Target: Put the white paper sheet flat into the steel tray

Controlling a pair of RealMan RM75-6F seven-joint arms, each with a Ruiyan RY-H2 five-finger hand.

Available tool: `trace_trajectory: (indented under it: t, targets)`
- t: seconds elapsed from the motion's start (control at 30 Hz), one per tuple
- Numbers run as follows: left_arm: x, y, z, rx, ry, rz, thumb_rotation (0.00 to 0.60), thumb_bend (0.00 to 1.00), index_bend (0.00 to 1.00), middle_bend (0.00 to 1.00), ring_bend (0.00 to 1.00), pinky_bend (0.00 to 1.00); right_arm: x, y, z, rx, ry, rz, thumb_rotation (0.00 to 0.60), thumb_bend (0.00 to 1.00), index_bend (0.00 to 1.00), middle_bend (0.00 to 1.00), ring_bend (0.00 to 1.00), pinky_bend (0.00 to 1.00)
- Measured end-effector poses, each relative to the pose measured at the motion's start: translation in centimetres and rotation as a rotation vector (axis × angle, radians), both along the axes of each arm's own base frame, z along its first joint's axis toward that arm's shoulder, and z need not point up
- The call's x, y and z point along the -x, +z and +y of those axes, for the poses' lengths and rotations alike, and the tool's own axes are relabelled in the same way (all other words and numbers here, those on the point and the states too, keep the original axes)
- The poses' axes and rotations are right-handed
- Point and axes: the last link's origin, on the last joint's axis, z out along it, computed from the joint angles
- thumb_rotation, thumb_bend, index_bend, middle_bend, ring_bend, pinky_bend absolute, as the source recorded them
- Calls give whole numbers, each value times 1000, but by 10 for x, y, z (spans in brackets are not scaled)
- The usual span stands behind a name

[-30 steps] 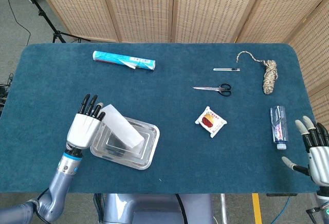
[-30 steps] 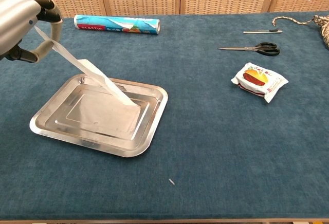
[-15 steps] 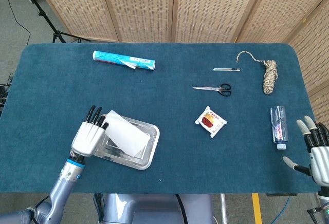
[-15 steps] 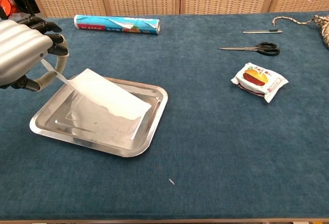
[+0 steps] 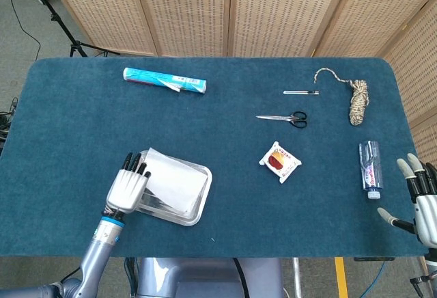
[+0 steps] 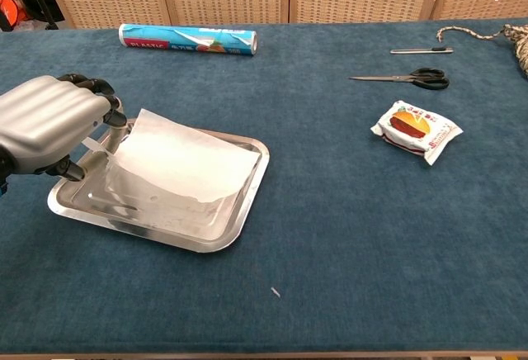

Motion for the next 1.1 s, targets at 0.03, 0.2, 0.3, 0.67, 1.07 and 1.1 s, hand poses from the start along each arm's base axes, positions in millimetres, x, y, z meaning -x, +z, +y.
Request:
trace_trajectory:
  t: [0.03, 0.2, 0.3, 0.67, 1.07, 1.1]
  targets:
    - [-2, 0, -1, -3, 4, 2, 600, 470, 661, 376, 144, 160, 0, 0, 0, -1, 1, 0, 600, 0, 1, 0, 0, 0]
    - [-9, 0, -4, -36, 24, 18, 600, 469, 661, 376, 151, 184, -1, 0, 1, -1, 3, 0, 600, 0, 1, 0, 0, 0]
    - [-12, 0, -6, -55, 44, 18, 600, 468, 661, 376, 155, 197, 0, 0, 1, 1, 3, -1, 600, 0, 1, 0, 0, 0]
    - [-14, -10, -10, -38, 106, 26, 600, 462, 661, 376, 160, 224, 0, 1, 1, 0, 6, -4, 600, 0, 1, 0, 0, 0]
    - [-23, -19, -17, -22, 130, 0, 600, 459, 661, 376, 160, 239, 0, 1, 1, 2, 10, -8, 600, 0, 1, 0, 0, 0]
    - [-24, -19, -18, -21, 130, -1, 600, 459, 661, 376, 160, 242, 0, 2, 1, 2, 10, -9, 600, 0, 1, 0, 0, 0]
